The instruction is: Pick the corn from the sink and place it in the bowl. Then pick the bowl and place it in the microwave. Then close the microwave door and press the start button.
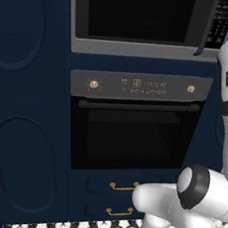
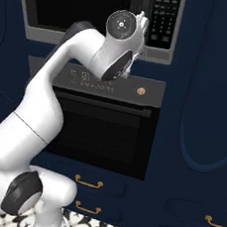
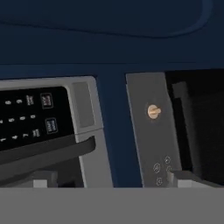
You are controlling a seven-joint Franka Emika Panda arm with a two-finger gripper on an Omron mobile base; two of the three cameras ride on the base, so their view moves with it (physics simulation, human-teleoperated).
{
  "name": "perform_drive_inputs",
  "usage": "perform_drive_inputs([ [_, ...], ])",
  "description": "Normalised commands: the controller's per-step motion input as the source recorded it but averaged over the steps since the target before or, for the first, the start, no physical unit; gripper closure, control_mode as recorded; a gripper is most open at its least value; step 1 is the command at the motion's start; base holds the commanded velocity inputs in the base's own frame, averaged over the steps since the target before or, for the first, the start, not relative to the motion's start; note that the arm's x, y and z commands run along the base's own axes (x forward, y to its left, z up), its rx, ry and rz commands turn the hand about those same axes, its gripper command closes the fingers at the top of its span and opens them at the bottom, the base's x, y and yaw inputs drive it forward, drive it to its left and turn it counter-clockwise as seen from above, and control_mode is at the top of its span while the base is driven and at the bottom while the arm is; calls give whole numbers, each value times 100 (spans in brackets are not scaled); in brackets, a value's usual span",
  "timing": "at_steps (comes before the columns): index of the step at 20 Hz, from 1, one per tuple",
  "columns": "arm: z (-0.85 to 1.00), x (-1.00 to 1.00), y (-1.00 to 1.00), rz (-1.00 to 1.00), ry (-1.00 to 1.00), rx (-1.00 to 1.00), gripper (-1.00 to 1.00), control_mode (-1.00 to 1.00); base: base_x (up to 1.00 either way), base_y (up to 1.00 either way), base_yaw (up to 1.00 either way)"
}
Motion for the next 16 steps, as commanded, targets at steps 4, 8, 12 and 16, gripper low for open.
perform_drive_inputs([
  [4,39,17,-58,24,-31,0,100,-100,0,0,0],
  [8,0,48,8,18,-36,0,100,-100,0,0,0],
  [12,3,89,27,2,-24,0,100,-100,0,0,0],
  [16,0,67,6,0,-13,0,100,-100,0,0,0],
])
